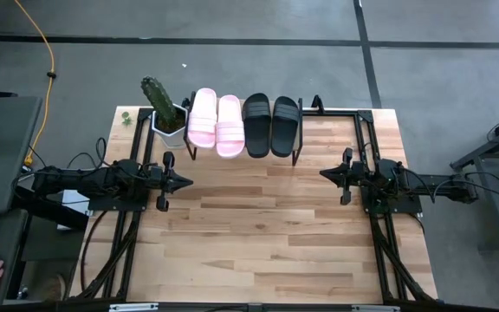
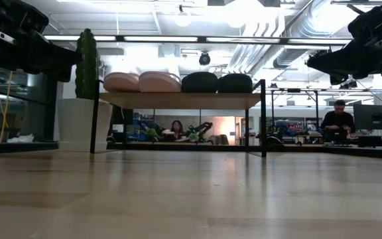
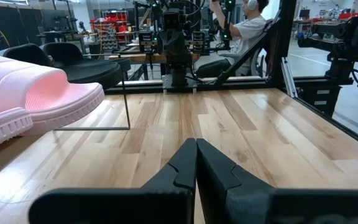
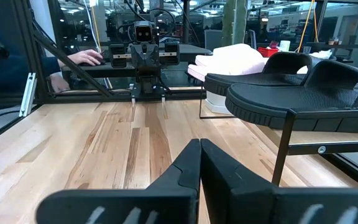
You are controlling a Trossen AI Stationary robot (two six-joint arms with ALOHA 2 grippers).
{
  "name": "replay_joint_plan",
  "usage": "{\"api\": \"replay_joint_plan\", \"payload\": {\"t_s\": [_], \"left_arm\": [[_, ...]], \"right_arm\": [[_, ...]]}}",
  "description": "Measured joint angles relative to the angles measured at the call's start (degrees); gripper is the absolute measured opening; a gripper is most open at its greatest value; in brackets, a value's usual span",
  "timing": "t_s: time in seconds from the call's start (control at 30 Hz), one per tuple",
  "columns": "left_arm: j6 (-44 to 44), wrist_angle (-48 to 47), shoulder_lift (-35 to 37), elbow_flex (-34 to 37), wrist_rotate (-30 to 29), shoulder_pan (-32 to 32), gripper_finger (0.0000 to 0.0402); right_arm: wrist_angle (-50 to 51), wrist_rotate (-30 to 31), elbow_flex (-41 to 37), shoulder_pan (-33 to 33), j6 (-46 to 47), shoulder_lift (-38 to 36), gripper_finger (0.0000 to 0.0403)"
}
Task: Pick and place slides into the shelf
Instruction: Return to Home Position
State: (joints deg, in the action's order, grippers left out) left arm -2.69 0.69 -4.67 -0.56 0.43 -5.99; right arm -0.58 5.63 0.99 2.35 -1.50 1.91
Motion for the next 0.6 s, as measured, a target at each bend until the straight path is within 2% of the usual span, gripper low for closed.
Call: {"api": "replay_joint_plan", "payload": {"t_s": [0.6], "left_arm": [[0.0, 0.0, 0.0, 0.0, 0.0, 0.0, 0.0001]], "right_arm": [[0.0, 0.0, 0.0, 0.0, 0.0, 0.0, 0.0000]]}}
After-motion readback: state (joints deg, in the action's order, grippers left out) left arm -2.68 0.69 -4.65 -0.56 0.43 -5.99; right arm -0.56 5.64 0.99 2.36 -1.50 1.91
